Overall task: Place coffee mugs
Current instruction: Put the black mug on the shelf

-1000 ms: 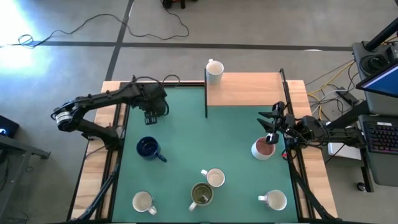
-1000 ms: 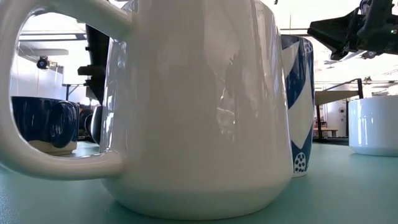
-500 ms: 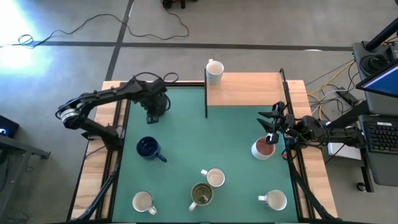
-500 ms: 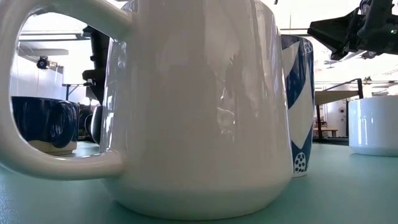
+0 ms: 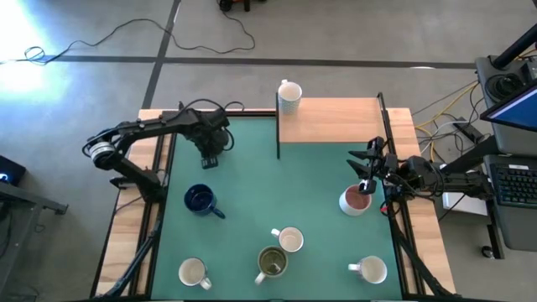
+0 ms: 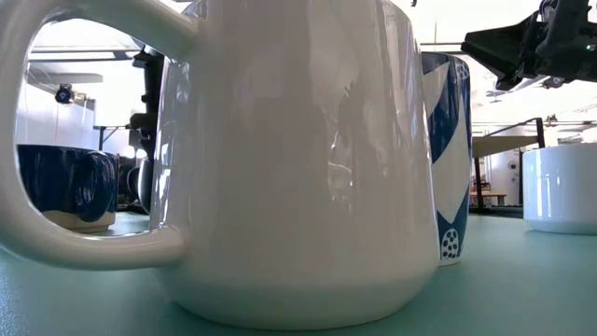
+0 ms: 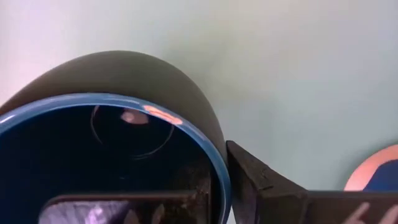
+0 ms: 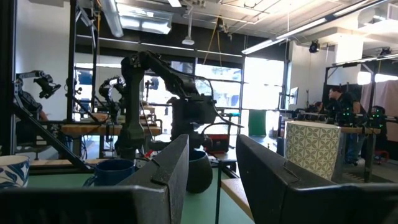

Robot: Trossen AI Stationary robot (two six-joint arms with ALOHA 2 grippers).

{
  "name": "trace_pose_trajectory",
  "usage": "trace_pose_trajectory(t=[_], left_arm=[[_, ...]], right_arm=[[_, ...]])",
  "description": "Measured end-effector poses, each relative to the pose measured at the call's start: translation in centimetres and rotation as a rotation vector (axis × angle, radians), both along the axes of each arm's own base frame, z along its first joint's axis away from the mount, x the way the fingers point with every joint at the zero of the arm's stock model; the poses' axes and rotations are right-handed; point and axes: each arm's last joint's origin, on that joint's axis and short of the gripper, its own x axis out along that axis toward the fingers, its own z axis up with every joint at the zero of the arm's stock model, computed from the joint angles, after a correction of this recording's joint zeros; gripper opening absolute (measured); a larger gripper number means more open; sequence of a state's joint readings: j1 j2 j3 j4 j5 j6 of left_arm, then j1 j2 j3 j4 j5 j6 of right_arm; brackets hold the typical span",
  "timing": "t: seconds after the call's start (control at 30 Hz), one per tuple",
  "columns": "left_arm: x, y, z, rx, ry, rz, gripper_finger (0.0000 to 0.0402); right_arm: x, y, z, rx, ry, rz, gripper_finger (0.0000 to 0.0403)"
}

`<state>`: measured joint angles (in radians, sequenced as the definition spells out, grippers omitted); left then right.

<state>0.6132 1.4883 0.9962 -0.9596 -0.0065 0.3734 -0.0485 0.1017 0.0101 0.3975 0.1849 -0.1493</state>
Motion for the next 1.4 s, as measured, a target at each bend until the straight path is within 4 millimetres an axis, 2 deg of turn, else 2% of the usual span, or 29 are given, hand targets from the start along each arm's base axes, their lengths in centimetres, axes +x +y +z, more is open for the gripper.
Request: trace_pose_trajectory(t=[0.43, 0.53, 0.67, 0.87, 1.2, 1.4], left_arm=[[0.5, 0.1, 0.2, -0.034, -0.073, 0.418, 0.0007], [0.9, 0.2, 0.9, -0.064, -0.117, 0.567, 0.0011], [1.2, 0.4, 2.0, -0.072, -0.138, 0.656, 0.0009], [1.7, 0.3, 3.1, -0.186, -0.194, 0.836, 0.0008], [2.4, -0.4, 3.1, -0.293, -0.226, 1.186, 0.0015], [3.7, -0.3, 2.8, -0.329, -0.290, 1.293, 0.0017]], right_arm=[[0.0, 0.0, 0.0, 0.000, 0.000, 0.000, 0.0123], [0.0, 0.0, 0.0, 0.000, 0.000, 0.000, 0.0123], [0.0, 0.0, 0.0, 0.000, 0.000, 0.000, 0.0123], [0.0, 0.0, 0.0, 0.000, 0.000, 0.000, 0.0123], [0.0, 0.0, 0.0, 0.000, 0.000, 0.000, 0.0123], [0.0, 0.0, 0.0, 0.000, 0.000, 0.000, 0.0123]])
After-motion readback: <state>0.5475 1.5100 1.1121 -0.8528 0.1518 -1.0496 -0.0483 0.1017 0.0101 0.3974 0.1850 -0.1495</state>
